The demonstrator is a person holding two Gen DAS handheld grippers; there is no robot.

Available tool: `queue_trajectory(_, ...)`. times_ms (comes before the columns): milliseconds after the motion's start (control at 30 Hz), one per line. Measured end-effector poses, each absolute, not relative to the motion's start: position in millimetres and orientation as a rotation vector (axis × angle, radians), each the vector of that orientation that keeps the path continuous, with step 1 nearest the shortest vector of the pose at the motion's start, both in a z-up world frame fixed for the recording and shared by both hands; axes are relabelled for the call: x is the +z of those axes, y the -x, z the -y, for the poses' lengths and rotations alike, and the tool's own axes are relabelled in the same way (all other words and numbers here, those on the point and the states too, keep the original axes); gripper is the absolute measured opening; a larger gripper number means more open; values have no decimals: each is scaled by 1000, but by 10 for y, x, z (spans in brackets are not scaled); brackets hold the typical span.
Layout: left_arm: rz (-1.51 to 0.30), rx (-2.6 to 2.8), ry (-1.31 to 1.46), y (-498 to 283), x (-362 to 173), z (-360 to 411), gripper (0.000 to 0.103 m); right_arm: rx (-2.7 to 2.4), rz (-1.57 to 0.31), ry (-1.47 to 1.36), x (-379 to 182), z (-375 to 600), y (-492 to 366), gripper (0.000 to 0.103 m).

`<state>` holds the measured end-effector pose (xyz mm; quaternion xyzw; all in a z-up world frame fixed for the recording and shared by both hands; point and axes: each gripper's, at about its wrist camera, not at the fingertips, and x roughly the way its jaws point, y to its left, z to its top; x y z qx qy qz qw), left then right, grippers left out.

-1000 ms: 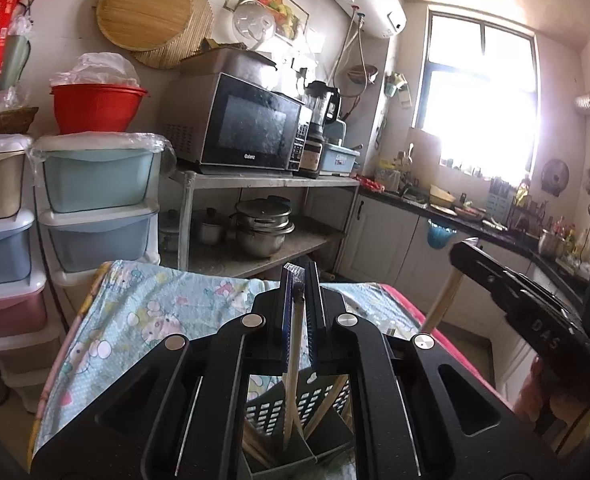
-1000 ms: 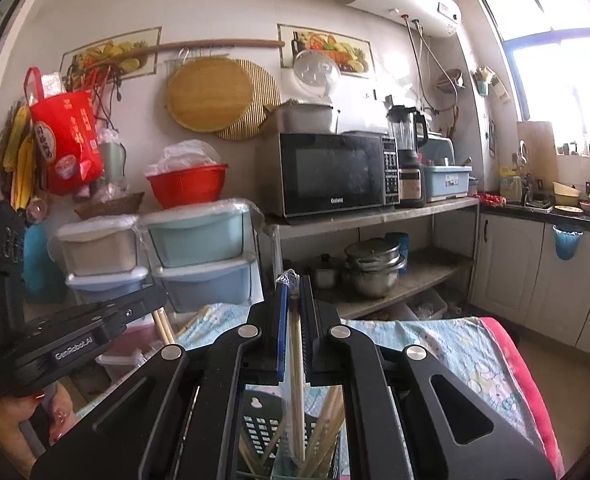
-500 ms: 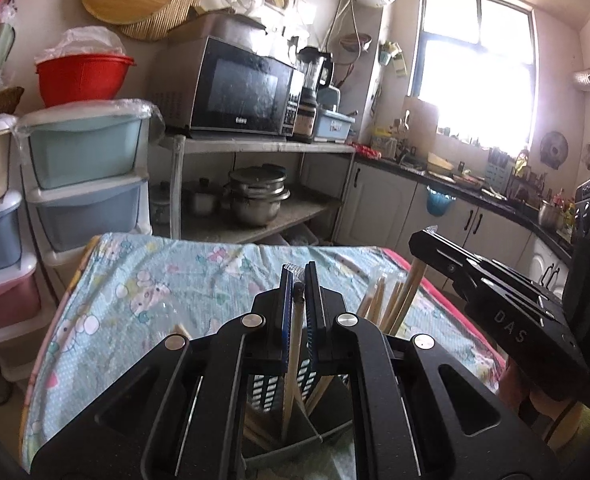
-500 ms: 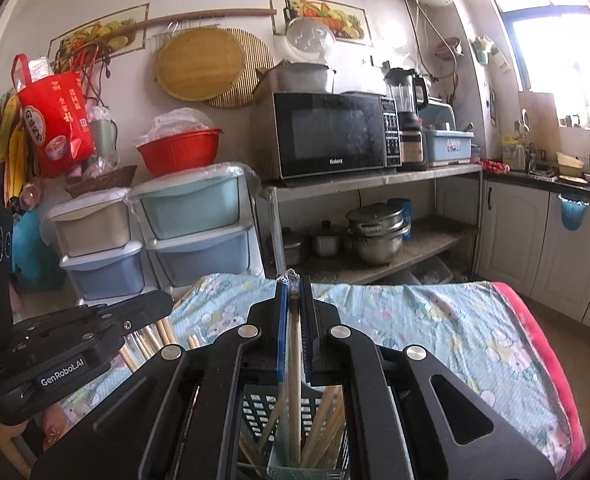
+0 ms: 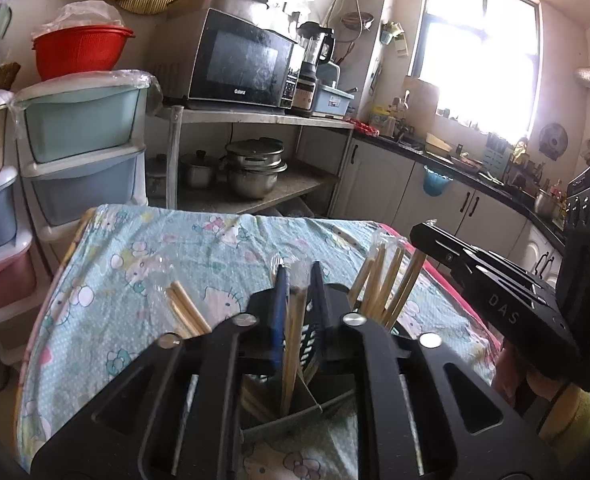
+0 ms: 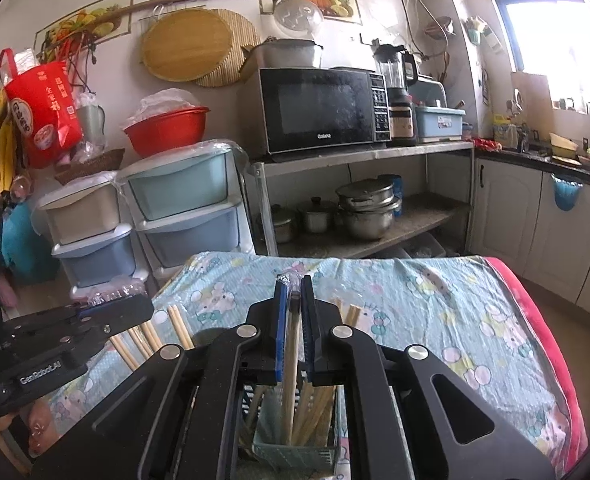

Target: Organize utensils

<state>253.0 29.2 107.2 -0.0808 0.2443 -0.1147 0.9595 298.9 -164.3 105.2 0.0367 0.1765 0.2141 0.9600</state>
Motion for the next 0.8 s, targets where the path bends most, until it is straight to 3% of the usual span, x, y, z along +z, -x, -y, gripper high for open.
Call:
queue_trajectory(133, -508, -221, 165, -2510, 1049, -304, 22, 428, -367, -79, 1033, 1696, -2977, 11)
queue_trajectory(367, -508, -201, 176, -2415, 1087, -346, 42, 424, -373, -84, 1026, 1757, -2938, 16)
queue_trajectory(733, -505, -174, 201, -2267, 1156, -462, 77, 428, -380, -97, 1012, 1881, -2760, 37)
queue_trajectory(800, -504, -164, 199, -2224, 1154, -468, 86, 433, -382, -102, 1014, 1902, -2715, 47)
